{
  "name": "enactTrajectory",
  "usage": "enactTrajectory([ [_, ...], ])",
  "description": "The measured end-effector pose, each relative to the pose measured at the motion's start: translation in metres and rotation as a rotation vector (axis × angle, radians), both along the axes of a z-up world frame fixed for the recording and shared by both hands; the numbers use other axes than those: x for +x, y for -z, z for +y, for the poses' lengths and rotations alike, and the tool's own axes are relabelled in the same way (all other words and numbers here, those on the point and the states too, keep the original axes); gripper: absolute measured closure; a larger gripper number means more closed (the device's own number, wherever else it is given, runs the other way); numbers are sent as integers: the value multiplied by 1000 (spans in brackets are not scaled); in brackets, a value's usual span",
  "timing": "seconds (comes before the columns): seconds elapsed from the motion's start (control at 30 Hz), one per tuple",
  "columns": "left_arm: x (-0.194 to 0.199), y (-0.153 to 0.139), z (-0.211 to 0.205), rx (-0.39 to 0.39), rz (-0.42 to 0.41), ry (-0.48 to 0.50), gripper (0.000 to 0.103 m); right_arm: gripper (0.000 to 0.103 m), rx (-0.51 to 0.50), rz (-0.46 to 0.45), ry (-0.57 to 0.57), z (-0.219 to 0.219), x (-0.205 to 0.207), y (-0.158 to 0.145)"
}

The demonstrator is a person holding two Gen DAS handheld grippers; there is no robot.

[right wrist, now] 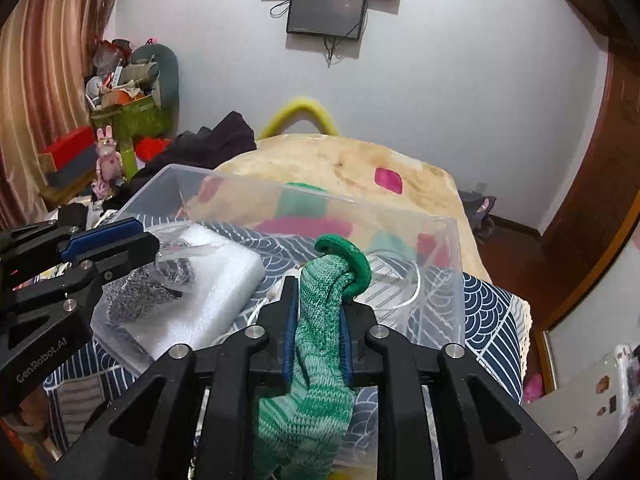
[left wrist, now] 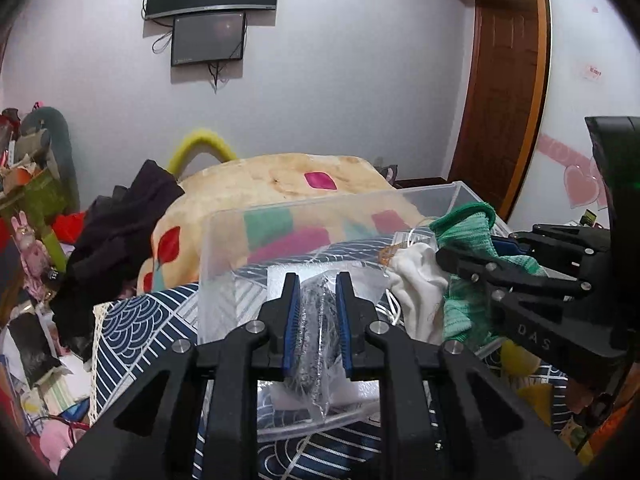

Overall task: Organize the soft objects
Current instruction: 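Place the clear bag into the box with the left tool while the right tool drops the sock in, then grasp the black chain cap with the left tool while the right tool grasps the yellow-green sponge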

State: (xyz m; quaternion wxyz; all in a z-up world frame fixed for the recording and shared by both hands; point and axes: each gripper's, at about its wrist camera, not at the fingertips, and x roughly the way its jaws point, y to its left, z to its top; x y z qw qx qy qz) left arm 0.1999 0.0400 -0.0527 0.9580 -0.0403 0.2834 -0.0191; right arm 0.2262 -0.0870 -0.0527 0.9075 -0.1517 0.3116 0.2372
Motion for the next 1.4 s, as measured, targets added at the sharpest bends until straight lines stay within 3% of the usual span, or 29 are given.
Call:
enactTrajectory([
  [0.03, -1, -1, 1, -8, 0, 2, 81, 75, 4, 8, -5, -1, -1, -1],
  [0.1, -3, -4, 3, -19, -3, 4, 71, 53, 11, 1, -6, -5, -3, -3],
  [0.17, -7, -8, 3, -24, -12, 0, 62, 46, 14, -21, -6, -8, -8, -7],
  [0.33, -22, -19, 0, -15, -52, -6, 45, 35, 49, -58, -12, -15, -18, -21],
  [0.47, -38, -29, -4, -1, -88, -3, 38, 25, 80, -96, -16, -21, -31, -32],
  [0.63, -62, -34, -9, 23, -120, -3, 12, 22, 109, -137, -20, -31, -51, -41],
  [0.9, -88, -18, -15, 17, -89, 11, 5, 19, 119, -170, 7, -46, -79, -31],
  [1.2, -95, 30, -27, -19, 49, 43, 5, 19, 144, -54, 52, -58, -87, 7],
  [1.4, -87, 60, -30, -88, 136, 58, 5, 19, 141, 20, 70, -66, -89, 33],
])
